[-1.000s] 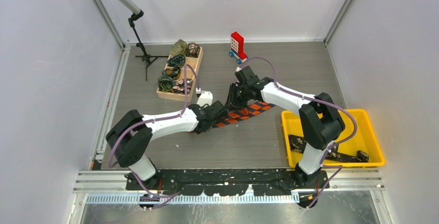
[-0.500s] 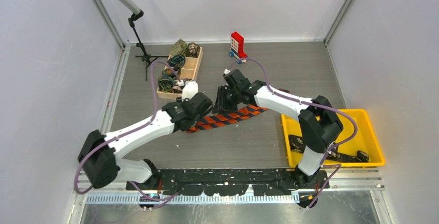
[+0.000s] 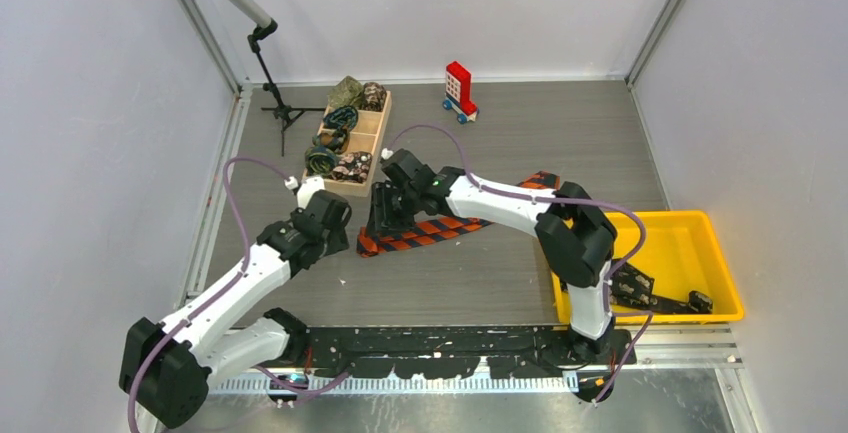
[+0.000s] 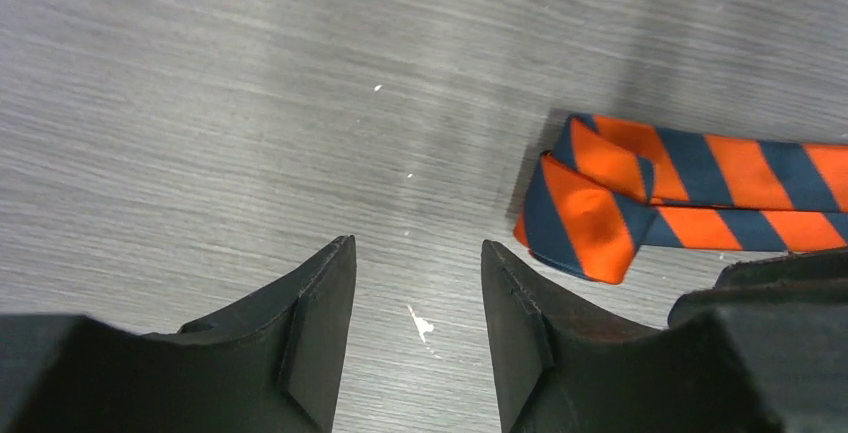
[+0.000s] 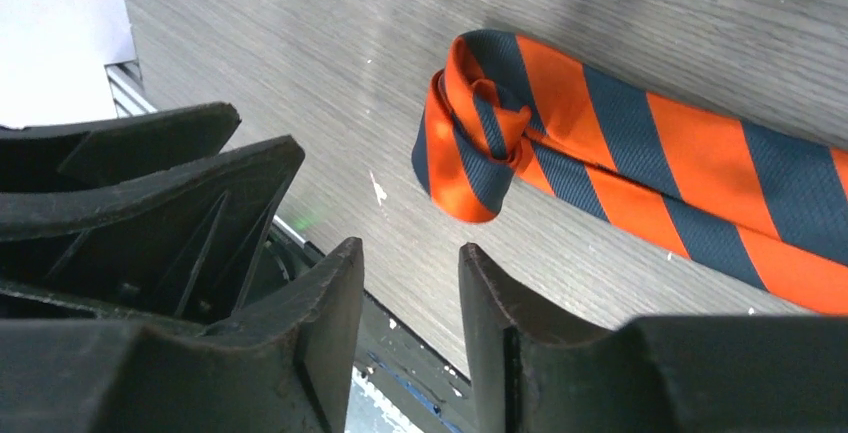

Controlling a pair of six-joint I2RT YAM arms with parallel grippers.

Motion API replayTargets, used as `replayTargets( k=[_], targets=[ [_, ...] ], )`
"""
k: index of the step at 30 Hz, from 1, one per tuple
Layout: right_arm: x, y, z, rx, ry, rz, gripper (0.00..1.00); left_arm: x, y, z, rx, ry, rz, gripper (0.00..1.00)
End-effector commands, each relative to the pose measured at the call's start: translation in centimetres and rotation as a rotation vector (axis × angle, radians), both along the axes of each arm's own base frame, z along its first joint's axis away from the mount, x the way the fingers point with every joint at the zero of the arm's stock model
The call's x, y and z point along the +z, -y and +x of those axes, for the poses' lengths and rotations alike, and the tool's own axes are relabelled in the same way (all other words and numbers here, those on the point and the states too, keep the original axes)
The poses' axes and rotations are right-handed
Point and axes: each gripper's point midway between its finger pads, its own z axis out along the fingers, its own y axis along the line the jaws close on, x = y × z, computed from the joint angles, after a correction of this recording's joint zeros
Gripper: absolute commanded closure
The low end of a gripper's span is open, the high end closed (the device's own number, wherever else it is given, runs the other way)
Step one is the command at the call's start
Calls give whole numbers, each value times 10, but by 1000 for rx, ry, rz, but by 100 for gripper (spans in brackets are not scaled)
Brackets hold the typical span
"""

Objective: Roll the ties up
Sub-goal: Roll the tie at the center of the board.

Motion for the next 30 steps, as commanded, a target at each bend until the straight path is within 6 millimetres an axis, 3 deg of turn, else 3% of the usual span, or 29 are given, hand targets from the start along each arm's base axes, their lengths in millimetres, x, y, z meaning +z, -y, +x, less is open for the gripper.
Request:
replayTargets(
  k=[1,12,30],
  targets=[
    [3,-15,10,-7,18,9,58,-4,7,3,-14,-2,-101,50],
    [-23,-18,14,5,-2,-40,74,-18,4,2,3,-30,-135,54],
    [-53,-1,17,7,-11,-120,84,-27,20,8,-60,-10,-213,50]
  ],
)
